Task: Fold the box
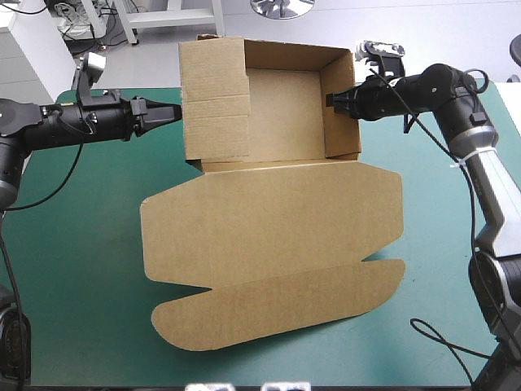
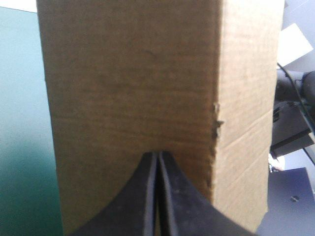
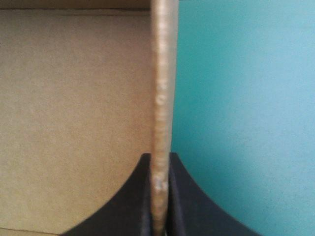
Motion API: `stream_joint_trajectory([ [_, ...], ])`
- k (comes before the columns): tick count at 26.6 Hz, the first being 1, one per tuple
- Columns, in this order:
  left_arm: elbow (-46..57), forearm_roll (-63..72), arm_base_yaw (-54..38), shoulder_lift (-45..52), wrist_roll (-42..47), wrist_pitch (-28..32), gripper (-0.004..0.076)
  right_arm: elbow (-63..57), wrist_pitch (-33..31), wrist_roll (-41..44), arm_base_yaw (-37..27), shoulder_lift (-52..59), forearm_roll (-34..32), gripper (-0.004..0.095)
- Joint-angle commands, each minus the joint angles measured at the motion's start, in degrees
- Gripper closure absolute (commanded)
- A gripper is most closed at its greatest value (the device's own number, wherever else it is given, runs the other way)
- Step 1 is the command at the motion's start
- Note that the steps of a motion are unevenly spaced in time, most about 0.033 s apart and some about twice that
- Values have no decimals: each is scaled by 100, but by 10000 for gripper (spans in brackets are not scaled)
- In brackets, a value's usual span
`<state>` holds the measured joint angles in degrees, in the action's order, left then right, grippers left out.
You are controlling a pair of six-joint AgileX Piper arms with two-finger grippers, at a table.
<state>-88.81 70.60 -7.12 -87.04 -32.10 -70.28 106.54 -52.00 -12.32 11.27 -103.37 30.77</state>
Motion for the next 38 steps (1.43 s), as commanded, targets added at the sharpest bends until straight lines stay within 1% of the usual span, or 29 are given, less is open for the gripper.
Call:
stream_joint_trajectory([
  [1,-165,247,38,214,-7,-255,731,164,480,110,96,256,345,923],
  [4,-165,304,38,214,-35,-255,695,164,526,150,159,224,322,923],
  [8,-165,293,38,214,-35,-350,547,164,505,222,159,162,333,923],
  [12,-165,304,38,214,-35,-350,369,164,505,251,159,124,333,923],
  [13,-165,304,38,214,-35,-350,340,164,505,251,159,111,324,923],
  [15,-165,294,38,214,-35,-350,311,164,516,251,159,86,324,919],
  [18,-165,248,38,214,-35,-350,310,164,516,282,213,36,324,919],
  [21,-165,147,38,214,-35,-350,310,164,677,282,352,-23,310,919],
  [24,-165,-239,38,214,-50,-286,310,175,814,282,555,-90,298,919],
  [30,-165,-1225,38,214,289,-114,311,175,827,328,883,-124,61,919],
  [32,-165,-1628,71,214,452,73,311,175,837,328,1047,-124,23,919],
  [34,-165,-2334,249,214,695,344,314,175,837,389,1221,-124,-117,919],
  [36,-165,-3609,647,214,1282,800,323,175,839,513,1446,-124,-283,917],
  [38,-165,-4308,859,214,1705,1070,323,175,839,536,1543,-124,-389,917],
])
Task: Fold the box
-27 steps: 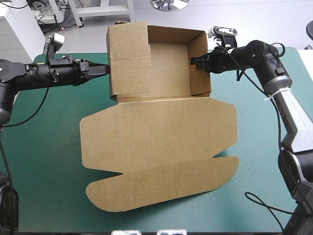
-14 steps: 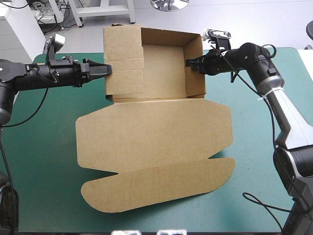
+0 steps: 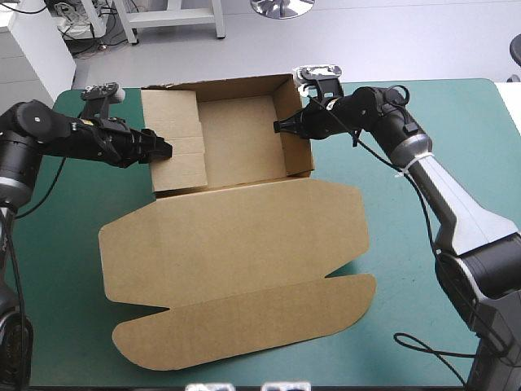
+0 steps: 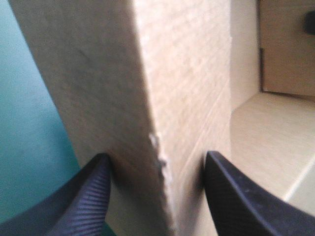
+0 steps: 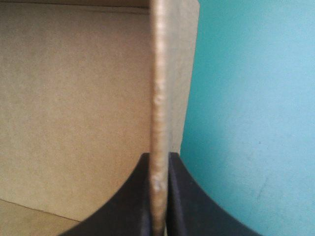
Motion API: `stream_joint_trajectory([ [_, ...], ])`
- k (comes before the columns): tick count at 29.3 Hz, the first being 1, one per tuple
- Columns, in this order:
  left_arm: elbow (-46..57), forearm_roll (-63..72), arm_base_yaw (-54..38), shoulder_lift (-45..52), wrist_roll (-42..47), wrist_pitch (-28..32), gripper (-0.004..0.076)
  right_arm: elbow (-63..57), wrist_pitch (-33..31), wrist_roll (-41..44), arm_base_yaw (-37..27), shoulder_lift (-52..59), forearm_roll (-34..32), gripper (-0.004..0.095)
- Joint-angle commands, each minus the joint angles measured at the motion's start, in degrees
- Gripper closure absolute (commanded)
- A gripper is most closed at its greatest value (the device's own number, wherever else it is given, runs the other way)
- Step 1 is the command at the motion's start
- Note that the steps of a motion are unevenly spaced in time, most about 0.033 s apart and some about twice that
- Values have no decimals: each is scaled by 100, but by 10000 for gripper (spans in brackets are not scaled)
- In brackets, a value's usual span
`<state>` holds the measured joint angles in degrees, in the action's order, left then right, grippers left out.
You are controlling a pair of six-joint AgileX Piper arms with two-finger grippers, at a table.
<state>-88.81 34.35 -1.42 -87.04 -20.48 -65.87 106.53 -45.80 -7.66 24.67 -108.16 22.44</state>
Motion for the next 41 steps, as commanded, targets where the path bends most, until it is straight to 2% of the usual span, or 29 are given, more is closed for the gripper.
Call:
stream_joint_trajectory([
  [1,-165,-1013,400,214,741,747,323,176,206,79,250,355,416,917],
  [3,-165,-1470,576,214,1092,903,342,176,146,79,303,355,400,917],
  [6,-165,-1835,764,214,1315,1039,447,176,-43,79,301,355,377,917],
  [7,-165,-1877,817,214,1315,1067,503,176,-142,79,301,355,331,915],
  [9,-165,-1988,959,214,1315,1149,690,176,-513,97,301,355,246,916],
  [10,-165,-1988,992,214,1315,1185,732,176,-616,97,301,355,231,916],
  [17,-165,-1975,1236,108,1699,1253,734,176,-1296,290,301,424,74,916],
  [25,-165,-2295,1775,-391,2132,1030,734,176,-2369,800,301,424,-912,917],
  [32,-165,-2852,2419,-939,2567,806,734,176,-2562,1084,289,196,-1113,921],
  [37,-165,-3000,2616,-1203,2646,754,734,176,-2565,1085,289,-108,-639,921],
  [41,-165,-3000,2616,-1282,2646,754,734,176,-2362,1085,289,-217,-769,921],
])
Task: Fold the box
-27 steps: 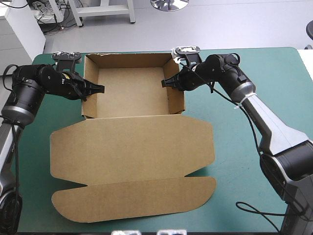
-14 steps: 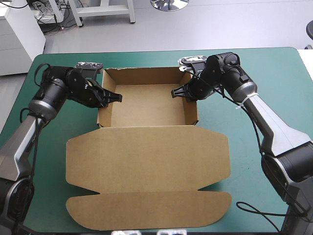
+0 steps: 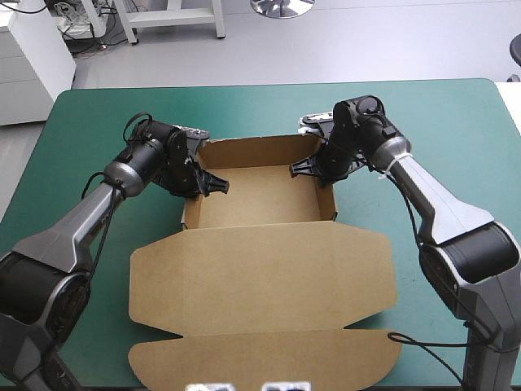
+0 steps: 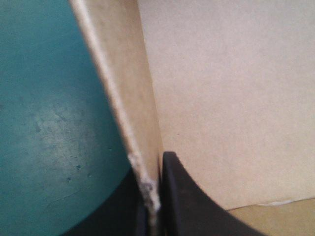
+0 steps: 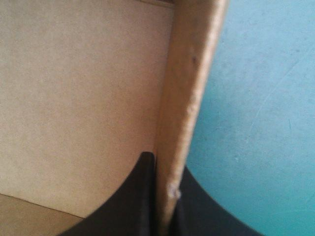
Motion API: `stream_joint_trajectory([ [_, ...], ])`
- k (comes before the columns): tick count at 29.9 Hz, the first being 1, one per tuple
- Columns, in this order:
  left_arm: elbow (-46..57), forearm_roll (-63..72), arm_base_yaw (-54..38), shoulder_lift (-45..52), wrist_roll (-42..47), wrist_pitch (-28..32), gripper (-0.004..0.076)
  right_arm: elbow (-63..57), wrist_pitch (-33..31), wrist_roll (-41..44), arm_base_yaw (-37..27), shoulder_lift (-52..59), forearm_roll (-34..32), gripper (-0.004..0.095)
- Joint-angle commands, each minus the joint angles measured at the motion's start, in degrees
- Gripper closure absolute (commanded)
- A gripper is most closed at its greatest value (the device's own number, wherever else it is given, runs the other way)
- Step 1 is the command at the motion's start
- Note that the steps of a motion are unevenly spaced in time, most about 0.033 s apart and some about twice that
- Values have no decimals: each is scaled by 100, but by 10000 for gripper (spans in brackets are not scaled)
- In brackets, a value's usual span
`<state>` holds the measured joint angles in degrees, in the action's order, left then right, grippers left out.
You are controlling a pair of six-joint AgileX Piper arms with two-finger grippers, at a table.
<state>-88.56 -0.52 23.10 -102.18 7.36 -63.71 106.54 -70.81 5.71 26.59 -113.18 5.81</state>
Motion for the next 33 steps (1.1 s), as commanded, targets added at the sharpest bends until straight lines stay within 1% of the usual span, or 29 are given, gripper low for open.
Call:
stream_joint_trajectory([
  [1,-189,487,164,216,-139,538,734,175,177,-253,98,275,784,921],
  [6,-189,495,141,195,-74,616,732,175,166,-253,109,253,376,917],
  [8,-189,496,129,195,-74,588,716,175,67,-238,109,253,203,880],
  [10,-189,537,80,195,-74,518,680,175,-27,-193,109,253,121,790],
  [11,-189,611,68,195,-74,489,650,175,-62,-122,109,253,70,726],
  [13,-189,817,-35,195,-74,447,573,175,-56,186,109,253,-123,596],
  [14,-189,945,-87,195,-74,447,537,175,-56,267,109,253,-187,551],
  [15,-189,1033,-145,195,-74,447,475,175,-56,289,109,253,-257,501],
  [16,-189,1082,-184,195,-74,447,431,175,-56,289,109,253,-286,481],
  [18,-189,1096,-234,195,-74,469,322,175,-68,289,109,253,-436,472],
  [20,-189,1066,-263,195,-74,530,241,175,-70,289,109,253,-581,472],
  [22,-189,928,-263,195,-74,641,189,175,-70,289,109,253,-751,472],
  [25,-189,718,-263,195,-74,832,180,175,-31,289,109,253,-1061,472],
  [31,-189,669,-263,195,-74,1201,181,202,177,289,109,253,-1175,472],
  [33,-287,615,-263,207,-74,1175,181,324,165,279,109,253,-1229,473],
])
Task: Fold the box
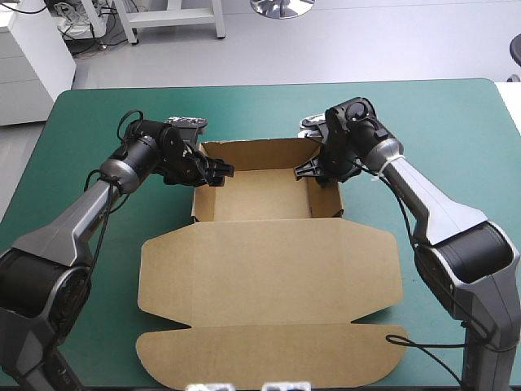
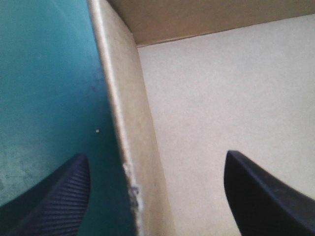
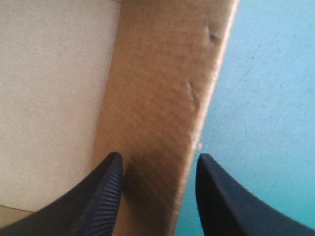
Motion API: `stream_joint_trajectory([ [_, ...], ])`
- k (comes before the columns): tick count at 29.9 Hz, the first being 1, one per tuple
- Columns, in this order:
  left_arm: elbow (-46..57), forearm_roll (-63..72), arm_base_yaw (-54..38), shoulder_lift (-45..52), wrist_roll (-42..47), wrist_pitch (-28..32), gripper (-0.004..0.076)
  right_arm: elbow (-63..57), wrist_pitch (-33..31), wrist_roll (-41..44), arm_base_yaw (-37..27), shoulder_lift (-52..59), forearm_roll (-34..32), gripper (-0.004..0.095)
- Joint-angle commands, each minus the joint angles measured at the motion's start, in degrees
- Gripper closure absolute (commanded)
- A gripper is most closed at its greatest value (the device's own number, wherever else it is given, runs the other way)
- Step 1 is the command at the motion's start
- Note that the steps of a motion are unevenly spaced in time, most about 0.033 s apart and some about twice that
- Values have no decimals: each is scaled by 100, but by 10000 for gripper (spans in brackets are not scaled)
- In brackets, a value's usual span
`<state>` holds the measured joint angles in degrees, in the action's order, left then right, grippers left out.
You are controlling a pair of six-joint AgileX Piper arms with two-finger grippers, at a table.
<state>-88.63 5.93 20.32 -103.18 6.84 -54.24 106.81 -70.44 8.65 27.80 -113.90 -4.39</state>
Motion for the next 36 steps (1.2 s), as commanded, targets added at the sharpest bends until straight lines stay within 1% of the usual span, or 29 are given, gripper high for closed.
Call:
stream_joint_trajectory([
  [1,-377,-118,15,306,-22,190,181,403,114,-59,-12,324,-222,472],
  [3,-629,-289,15,306,-22,87,181,691,38,-99,-12,324,-222,473],
  [6,-1277,-729,15,306,25,-293,181,1341,-134,-317,-12,324,-212,473],
  [8,-1754,-1001,15,306,25,-659,180,1720,-134,-318,-12,354,-222,473],
  [11,-2528,-1390,15,306,12,-1407,183,2245,-134,-422,-12,394,-337,473],
  [13,-3047,-1632,15,306,12,-1880,212,2540,-134,-398,-12,394,-452,473],
  [14,-3266,-1734,15,306,12,-1970,237,2634,-134,-274,-12,399,-452,473],
  [15,-3401,-1749,15,380,12,-1970,286,2674,-134,-122,-12,432,-441,473],
  [17,-3509,-1749,15,517,49,-1959,372,2684,-134,-111,-12,463,-441,484],
  [18,-3524,-1759,15,638,37,-1959,446,2668,-134,-89,-12,467,-429,493],
  [19,-3524,-1771,15,723,8,-1959,498,2642,-134,-50,-24,477,-429,494],
  [22,-3485,-1771,15,1070,-43,-1959,693,2548,-144,9,-24,477,-412,494],
  [23,-3485,-1759,15,1150,-68,-1959,737,2509,-144,9,-24,477,-369,494],
  [27,-3463,-1640,15,1546,-131,-1959,734,2148,-144,18,-24,435,-315,494],
  [29,-3293,-1491,15,1749,-131,-1959,734,1866,-144,18,-24,425,-306,494],
  [32,-2727,-1443,15,2171,-173,-1959,734,1510,-144,18,-24,401,-306,494],
  [36,-1570,-1511,15,2796,-173,-1948,734,1214,-133,18,-24,370,-306,494],
])
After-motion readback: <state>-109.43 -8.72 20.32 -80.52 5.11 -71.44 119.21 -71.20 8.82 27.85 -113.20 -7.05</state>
